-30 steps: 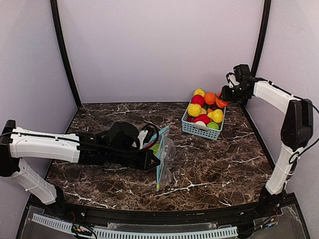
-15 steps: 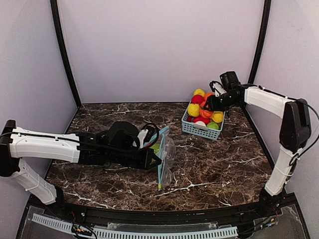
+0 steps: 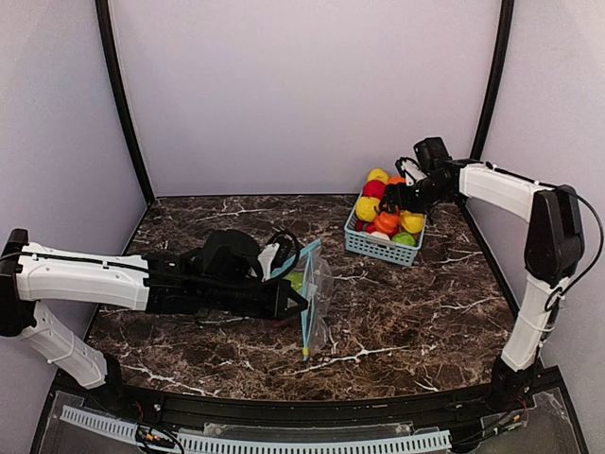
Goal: Place the food in the zip-top bag and seal the zipper
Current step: Place the fake vegetable in the bin, then pass from the left arm to the right
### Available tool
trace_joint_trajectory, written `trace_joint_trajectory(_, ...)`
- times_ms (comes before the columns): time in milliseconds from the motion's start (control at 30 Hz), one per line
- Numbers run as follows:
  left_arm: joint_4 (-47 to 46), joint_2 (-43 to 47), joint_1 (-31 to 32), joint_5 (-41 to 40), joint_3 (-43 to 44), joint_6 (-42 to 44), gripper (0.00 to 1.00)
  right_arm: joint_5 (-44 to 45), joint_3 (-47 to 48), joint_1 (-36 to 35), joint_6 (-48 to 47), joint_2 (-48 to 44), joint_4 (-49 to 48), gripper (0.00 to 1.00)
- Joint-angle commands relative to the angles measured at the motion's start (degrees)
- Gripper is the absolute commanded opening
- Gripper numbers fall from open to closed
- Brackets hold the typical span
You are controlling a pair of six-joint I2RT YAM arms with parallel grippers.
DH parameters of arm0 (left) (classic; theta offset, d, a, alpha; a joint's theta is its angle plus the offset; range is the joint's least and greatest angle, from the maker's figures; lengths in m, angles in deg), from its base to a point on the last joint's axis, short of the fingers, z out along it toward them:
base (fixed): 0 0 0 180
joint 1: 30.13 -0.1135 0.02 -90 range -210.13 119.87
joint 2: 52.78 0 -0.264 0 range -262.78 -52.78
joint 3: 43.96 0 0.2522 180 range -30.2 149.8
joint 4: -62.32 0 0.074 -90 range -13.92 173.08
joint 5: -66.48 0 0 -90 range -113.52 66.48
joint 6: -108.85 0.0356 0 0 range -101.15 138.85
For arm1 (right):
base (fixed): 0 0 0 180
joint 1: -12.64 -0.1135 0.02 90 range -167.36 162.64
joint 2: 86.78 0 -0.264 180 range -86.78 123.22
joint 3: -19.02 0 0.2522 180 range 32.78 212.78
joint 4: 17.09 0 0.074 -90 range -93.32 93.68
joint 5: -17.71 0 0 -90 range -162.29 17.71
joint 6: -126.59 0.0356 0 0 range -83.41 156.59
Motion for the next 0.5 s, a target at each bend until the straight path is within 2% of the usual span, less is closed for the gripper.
trace_joint_trajectory(0,-2.93,3.23,-0.22,0.33,-1.75,-1.62,0.01,0.67,2.53,0.06,-0.50,-5.89,2.14,0.90)
trace_joint_trajectory(133,-5.82,4.37,-0.17,-1.50,-3.30,-4.16,0.01,0.92,-0.67,-1.03,1.60,-12.48,3.73,0.89)
trace_joint_trajectory(233,-7.25,4.58,-0.22,-2.88,-3.97,-5.82,0.01,0.53,-6.05,-3.68,4.49,-20.76,3.95,0.89)
trace_joint_trajectory(367,-9.14,4.35,-0.18,-3.55,-4.31,-7.20,0.01,0.61,-14.47,-11.15,9.38,-31.22,3.65,0.89)
trace_joint_trajectory(467,-9.69,4.05,-0.18,-3.57,-4.41,-8.35,0.01,-0.98,-21.41,-19.28,15.44,-37.96,0.65,0.85)
